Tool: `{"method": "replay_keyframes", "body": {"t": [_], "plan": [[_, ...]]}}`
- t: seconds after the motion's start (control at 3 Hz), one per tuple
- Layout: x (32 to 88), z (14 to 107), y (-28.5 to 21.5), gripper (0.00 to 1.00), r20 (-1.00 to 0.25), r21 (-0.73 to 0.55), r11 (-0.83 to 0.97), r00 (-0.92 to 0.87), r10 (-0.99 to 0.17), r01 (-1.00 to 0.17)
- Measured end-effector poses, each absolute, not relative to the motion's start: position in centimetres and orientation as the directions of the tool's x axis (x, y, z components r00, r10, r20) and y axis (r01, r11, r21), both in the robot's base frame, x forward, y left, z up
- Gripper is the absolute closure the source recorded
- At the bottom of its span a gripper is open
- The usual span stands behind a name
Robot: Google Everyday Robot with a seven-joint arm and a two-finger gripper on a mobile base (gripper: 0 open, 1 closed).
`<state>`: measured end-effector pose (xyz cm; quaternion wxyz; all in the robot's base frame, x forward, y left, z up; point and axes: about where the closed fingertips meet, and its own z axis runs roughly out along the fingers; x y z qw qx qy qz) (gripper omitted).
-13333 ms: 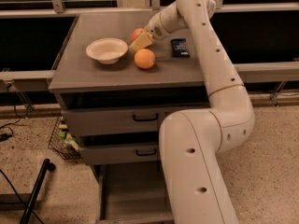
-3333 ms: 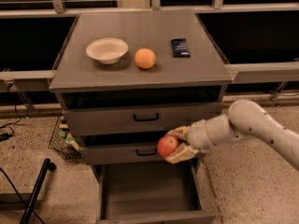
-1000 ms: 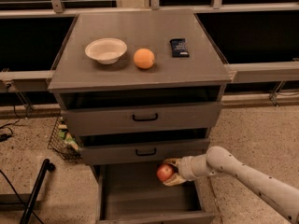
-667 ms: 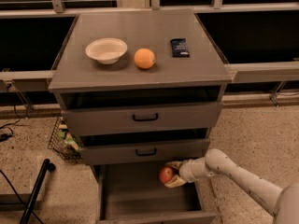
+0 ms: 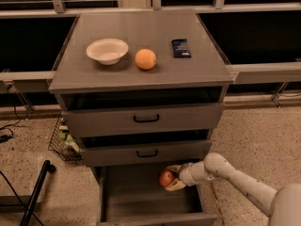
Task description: Place apple into bottom drawer
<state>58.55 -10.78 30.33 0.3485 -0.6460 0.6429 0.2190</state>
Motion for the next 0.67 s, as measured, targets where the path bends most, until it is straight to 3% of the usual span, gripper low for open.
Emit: {"method": "replay_keyframes", "body": {"t": [0.67], "plan": [[59.4, 23.2, -11.1, 1.00, -0.733, -0.146, 0.093, 0.044, -0.679, -0.985]]}}
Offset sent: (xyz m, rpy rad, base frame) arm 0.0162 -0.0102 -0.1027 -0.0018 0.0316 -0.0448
